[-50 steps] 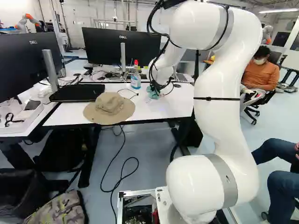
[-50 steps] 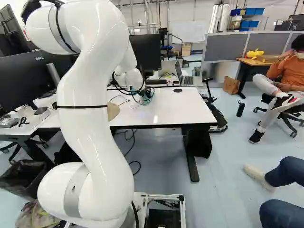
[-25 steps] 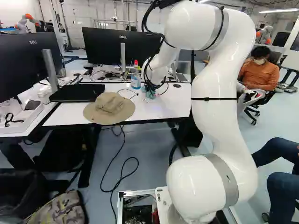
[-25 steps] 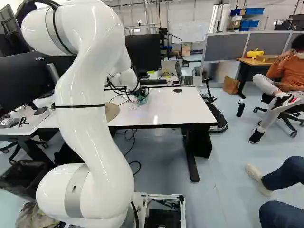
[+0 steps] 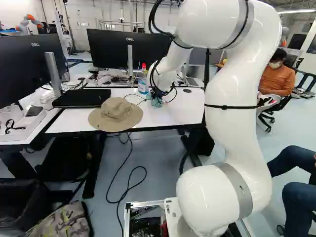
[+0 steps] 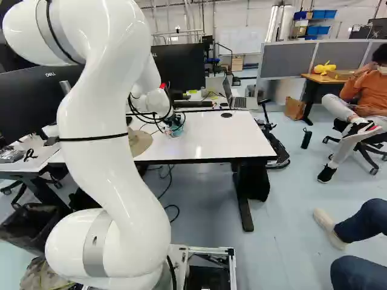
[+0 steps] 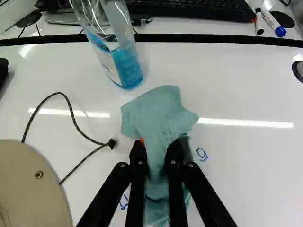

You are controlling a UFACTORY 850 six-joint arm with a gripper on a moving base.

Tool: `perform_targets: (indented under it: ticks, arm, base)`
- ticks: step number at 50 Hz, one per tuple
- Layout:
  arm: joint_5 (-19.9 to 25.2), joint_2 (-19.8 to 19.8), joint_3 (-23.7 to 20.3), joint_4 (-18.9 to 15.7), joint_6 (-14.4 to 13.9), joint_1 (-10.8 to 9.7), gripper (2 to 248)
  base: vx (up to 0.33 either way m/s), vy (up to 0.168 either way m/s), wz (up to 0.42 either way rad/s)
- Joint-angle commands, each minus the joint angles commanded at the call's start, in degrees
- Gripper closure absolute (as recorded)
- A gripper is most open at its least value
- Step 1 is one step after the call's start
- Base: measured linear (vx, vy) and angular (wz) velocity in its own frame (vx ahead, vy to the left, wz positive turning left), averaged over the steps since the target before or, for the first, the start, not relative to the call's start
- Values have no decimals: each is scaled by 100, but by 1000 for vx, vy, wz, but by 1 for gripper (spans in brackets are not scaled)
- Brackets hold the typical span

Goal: Clean the table with the green towel

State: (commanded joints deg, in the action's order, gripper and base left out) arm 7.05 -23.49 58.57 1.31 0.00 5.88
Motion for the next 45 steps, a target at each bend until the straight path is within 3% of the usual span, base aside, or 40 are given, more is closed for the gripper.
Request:
perform_targets:
  ticks: [19,45]
  arm:
    - [0,324,-412,0,0,-199,200]
    - [0,376,-477,0,0,-651,200]
  base:
    - [0,0,0]
    - [0,0,0]
